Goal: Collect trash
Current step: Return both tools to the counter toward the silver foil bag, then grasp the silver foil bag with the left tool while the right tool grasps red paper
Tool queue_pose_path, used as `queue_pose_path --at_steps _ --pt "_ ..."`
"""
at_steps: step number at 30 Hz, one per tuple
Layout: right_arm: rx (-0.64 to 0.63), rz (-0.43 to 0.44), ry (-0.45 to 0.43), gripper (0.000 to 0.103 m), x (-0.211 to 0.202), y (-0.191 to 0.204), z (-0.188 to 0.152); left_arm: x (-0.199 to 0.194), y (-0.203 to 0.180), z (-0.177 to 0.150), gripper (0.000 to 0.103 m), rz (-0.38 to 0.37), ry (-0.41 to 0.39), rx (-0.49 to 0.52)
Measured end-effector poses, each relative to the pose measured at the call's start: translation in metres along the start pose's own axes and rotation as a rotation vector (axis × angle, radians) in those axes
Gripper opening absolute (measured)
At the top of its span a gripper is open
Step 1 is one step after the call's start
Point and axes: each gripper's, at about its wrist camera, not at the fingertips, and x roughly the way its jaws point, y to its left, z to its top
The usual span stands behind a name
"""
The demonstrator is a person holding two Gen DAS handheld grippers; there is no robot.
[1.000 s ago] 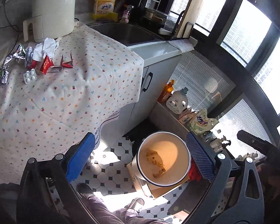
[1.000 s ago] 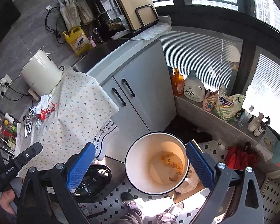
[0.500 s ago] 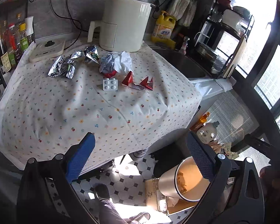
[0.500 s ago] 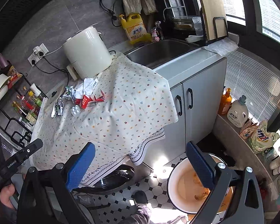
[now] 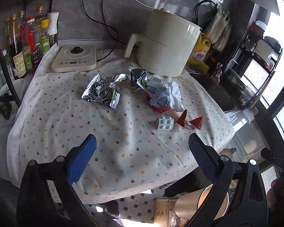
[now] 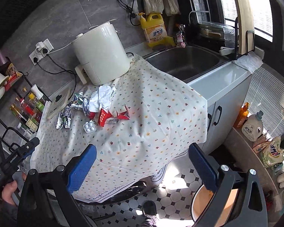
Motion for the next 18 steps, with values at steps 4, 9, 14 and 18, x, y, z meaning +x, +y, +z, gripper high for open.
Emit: queue_pose_path --at_steps 4,9,14,18 --pt "-0.007 -0.010 0.018 0.095 0.024 0.023 0.011 0.022 0.034 0.021 0.087 0.016 0.005 -0.046" --pt "-0.027 -0.034 0.038 0.095 0.053 0.048 0.023 0.054 0.070 0.042 0.071 0.022 0.032 -0.077" --pt "-0.016 -0.062 0.042 0.095 0.076 0.067 0.034 0.090 0.099 0.062 0.060 0.026 0.067 -0.074" --pt "-0.008 -0.081 0.048 0.095 0.093 0.080 0.041 0.122 0.117 0.078 0.051 0.025 0.100 -0.070"
